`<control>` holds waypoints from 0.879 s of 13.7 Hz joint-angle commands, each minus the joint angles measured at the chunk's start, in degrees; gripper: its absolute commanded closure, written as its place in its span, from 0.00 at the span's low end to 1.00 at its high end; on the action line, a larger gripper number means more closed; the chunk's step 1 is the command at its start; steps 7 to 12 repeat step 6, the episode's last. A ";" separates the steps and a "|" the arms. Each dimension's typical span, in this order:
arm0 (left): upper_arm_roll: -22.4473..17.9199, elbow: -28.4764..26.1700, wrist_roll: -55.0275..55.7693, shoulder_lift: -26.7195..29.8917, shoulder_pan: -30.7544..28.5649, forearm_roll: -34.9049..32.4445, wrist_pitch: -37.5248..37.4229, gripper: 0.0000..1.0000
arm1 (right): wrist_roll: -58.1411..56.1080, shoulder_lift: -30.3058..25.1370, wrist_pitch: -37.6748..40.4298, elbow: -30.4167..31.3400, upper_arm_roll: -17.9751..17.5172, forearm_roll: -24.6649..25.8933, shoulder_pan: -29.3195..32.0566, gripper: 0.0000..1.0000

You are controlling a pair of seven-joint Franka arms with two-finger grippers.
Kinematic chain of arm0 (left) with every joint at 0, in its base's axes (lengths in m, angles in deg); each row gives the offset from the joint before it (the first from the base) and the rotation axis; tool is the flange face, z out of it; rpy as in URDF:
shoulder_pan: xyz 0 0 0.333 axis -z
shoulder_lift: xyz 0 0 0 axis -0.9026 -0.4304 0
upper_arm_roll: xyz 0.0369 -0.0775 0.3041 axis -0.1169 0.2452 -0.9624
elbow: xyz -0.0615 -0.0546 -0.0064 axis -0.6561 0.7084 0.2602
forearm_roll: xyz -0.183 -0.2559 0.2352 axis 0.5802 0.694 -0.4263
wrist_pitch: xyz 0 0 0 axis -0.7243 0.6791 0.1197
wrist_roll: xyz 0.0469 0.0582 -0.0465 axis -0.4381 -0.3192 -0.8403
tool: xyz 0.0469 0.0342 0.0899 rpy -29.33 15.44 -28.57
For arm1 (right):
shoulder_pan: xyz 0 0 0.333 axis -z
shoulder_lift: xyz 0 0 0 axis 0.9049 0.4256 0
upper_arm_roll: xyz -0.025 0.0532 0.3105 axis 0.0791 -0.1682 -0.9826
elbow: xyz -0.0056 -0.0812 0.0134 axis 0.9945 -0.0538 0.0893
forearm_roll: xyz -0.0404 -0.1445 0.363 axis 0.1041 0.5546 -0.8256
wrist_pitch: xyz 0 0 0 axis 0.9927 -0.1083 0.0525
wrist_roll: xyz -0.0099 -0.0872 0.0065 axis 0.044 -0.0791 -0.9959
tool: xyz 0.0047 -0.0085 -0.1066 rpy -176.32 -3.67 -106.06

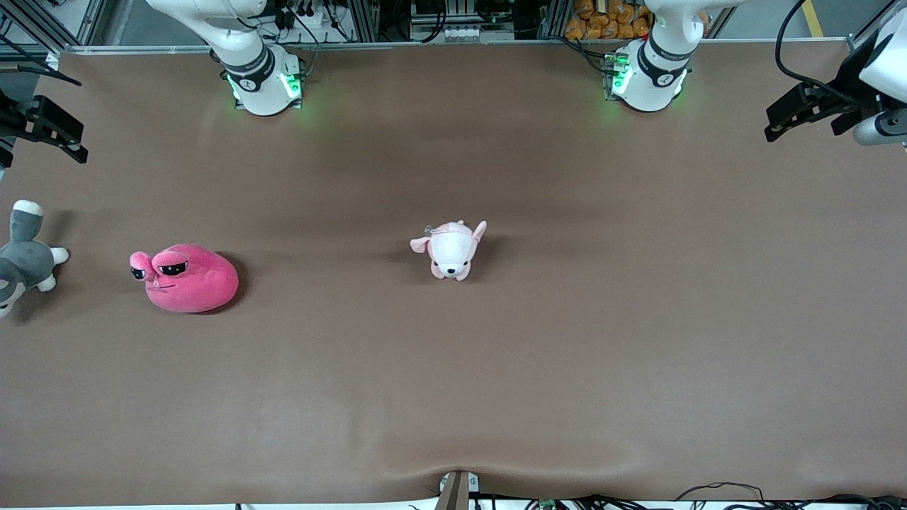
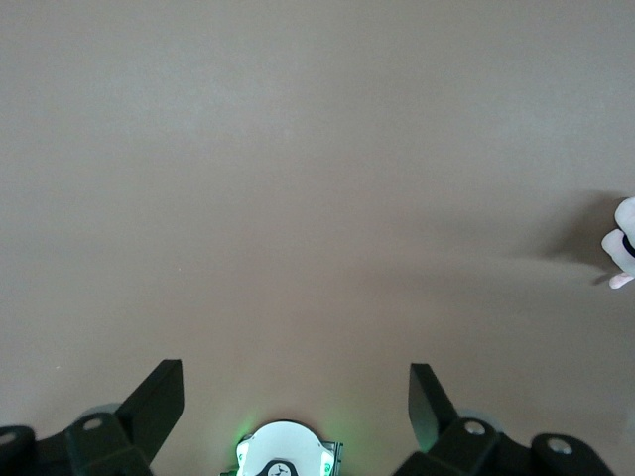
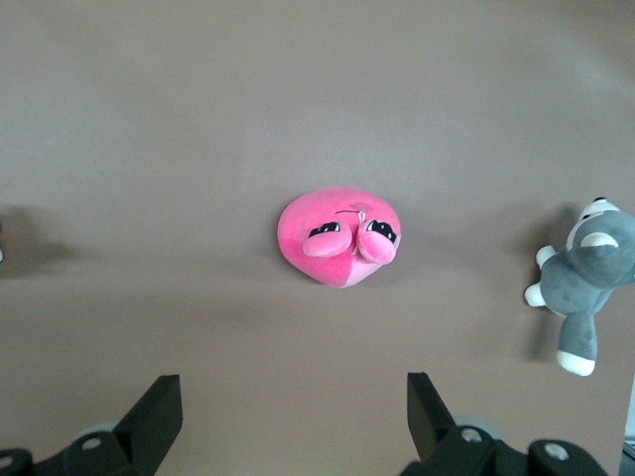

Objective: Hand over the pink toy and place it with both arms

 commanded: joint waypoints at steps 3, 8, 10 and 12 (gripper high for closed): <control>0.25 2.60 -1.21 -0.15 -0.32 -0.53 -2.81 0.00 | 0.14 0.62 1.41 -1.60 -0.38 -2.15 2.10 0.00; 0.33 2.69 -1.22 0.21 -0.32 -0.35 -3.43 0.00 | 0.14 0.62 1.50 -1.60 -0.38 -2.15 2.10 0.00; 0.33 2.69 -1.22 0.21 -0.32 -0.35 -3.43 0.00 | 0.14 0.62 1.50 -1.60 -0.38 -2.15 2.10 0.00; 0.33 2.69 -1.22 0.21 -0.32 -0.35 -3.43 0.00 | 0.14 0.62 1.50 -1.60 -0.38 -2.15 2.10 0.00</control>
